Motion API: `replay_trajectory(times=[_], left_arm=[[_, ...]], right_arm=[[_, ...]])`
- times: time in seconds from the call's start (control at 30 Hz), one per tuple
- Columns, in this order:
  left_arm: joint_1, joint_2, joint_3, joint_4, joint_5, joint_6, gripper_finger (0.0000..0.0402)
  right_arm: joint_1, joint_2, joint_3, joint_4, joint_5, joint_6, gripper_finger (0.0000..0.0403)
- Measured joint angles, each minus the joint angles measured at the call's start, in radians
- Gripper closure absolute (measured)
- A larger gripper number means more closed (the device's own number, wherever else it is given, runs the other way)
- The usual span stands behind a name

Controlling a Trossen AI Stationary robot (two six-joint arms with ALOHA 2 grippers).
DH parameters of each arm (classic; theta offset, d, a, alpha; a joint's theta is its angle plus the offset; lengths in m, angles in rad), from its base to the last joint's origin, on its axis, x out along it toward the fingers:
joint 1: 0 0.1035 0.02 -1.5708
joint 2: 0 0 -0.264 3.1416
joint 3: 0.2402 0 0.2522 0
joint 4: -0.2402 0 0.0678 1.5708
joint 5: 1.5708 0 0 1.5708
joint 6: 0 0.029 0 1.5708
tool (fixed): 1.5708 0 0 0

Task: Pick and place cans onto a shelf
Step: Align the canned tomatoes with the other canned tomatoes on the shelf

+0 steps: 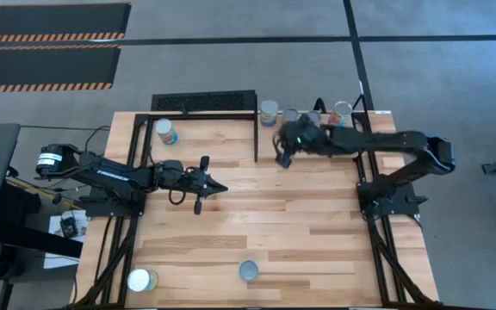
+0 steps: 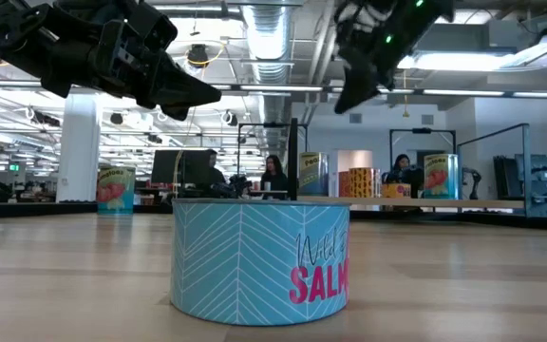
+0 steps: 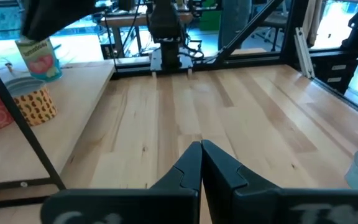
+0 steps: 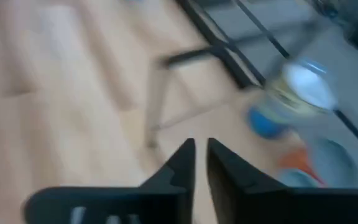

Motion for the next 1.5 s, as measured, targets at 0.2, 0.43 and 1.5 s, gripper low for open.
replay_trajectory(times=[0.2,0.43,1.5], left_arm=[[0.000,0.000,0.000,-0.020,-0.002,-0.004,0.0401],[0.002,-0.009,0.000,-0.027,-0.196,0.003,0.0401],[0.743,0.086,0.520,-1.410,-0.537,0.220,0.0281]], right_arm=[[0.154,-0.080,-0.236,0.366,-0.126,-0.061,0.0391],[0.321,-0.108,-0.450,0.680,-0.194,-0.066,0.0393],[0.549,-0.110,-0.481,0.692,-0.095,-0.056,0.0392]])
